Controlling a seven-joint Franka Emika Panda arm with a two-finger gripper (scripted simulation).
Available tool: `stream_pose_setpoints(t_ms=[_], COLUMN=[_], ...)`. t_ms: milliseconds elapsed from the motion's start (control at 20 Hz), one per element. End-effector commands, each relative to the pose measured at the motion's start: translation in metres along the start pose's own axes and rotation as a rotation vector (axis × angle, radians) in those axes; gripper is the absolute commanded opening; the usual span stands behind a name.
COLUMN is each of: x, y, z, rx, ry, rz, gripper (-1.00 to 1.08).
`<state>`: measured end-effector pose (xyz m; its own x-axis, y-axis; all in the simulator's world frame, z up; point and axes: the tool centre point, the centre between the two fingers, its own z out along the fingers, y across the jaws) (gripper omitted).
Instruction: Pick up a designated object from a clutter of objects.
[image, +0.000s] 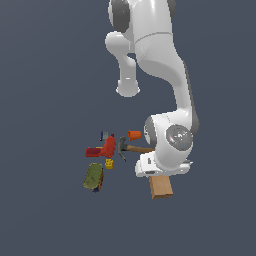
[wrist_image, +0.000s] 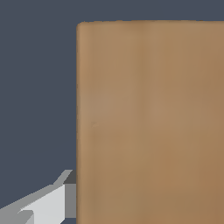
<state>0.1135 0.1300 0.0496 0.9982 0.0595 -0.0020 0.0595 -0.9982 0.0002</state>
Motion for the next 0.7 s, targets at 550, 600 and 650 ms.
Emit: stream_pose_setpoints(t_ms=[550, 600, 650], x=[-0.0009, -0.0017, -0.0027], y=[0.0006, 0.0011, 0.0018], z=[-0.0016, -0.0027, -0.0043], rx=[0.000, 0.000, 0.000], ry=[0.000, 0.000, 0.000], rz=[0.000, 0.000, 0.000], gripper=[-1.00, -1.00, -1.00])
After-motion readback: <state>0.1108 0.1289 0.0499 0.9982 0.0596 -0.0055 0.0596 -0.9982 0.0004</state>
